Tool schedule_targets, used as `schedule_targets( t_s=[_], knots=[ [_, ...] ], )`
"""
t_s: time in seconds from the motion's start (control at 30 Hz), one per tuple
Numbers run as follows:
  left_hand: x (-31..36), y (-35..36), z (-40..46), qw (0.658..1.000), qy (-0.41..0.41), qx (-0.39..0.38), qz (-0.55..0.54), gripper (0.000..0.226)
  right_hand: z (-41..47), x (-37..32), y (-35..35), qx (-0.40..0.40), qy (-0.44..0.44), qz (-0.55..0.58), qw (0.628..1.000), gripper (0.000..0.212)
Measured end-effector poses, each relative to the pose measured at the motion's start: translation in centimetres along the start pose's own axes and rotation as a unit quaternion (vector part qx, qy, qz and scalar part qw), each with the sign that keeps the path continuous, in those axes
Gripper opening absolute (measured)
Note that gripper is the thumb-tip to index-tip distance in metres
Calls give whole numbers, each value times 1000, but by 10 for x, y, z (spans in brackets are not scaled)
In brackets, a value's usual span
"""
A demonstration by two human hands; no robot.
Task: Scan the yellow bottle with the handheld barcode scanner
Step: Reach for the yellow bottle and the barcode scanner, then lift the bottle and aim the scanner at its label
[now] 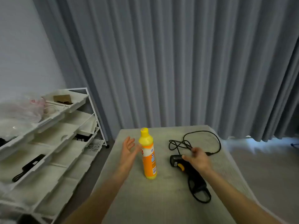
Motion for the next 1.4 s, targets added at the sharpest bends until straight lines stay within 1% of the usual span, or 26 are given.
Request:
schedule_targets(
  t_s=[0.1, 0.17, 0.23, 0.37, 0.5, 0.63, 0.7, 0.8, 0.9, 1.0, 1.07, 1.17, 1.23, 1.3, 1.4],
  knots=[
    [-21, 13, -1, 998, -32, -33, 32, 82, -6, 15, 9, -29, 17, -99, 994, 78],
    [-35, 22, -1, 996, -53, -54, 44, 93, -10, 25, 16, -37, 26, -133, 990, 80],
    [-41, 28, 2, 996, -53, -62, 46, 98, -10, 27, 22, -32, 21, -176, 984, 81],
    [-44, 36, 11, 997, -32, -62, 40, 89, -9, 30, 31, -34, 42, -229, 972, 80],
    [-48, 36, 15, 996, -53, -51, 40, 80, -10, 30, 32, -11, 58, -261, 964, 71],
    [-52, 42, 15, 994, -79, -62, 46, 65, -9, 27, 30, 5, 45, -249, 967, 59],
    [-51, 44, 13, 994, -81, -61, 49, 59, -8, 27, 30, -4, 44, -236, 971, 56],
    [-49, 46, 12, 993, -88, -58, 54, 60, -3, 30, 32, -43, 57, -196, 978, 49],
    [-43, 46, 11, 993, -83, -55, 57, 62, 3, 30, 35, -86, 47, -137, 986, 31],
    [-35, 44, 12, 996, -67, -44, 44, 52, 5, 28, 35, -119, 38, -59, 990, 20],
    [-27, 42, 14, 997, -53, -36, 32, 46, 3, 25, 36, -157, 29, 19, 987, 19],
    [-21, 38, 16, 998, -50, -22, 15, 48, -4, 18, 35, -211, 14, 106, 972, 24],
    [-19, 36, 16, 998, -58, -18, 15, 55, -8, 15, 32, -220, 10, 127, 967, 30],
    [-17, 35, 15, 998, -60, -20, 19, 57, -12, 15, 33, -226, 14, 135, 965, 34],
    [-13, 32, 14, 998, -64, -15, 23, 58, -18, 19, 40, -255, 31, 166, 952, 35]
  ],
)
Point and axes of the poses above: each hand's wrist, its own z-axis towards the middle knuckle, its own y-axis out of the palm, x = y × z, the point moved 9 cm from there along z, towards the middle knuckle, and after that the axes turned 11 degrees about -x, right-handed, at the moved point
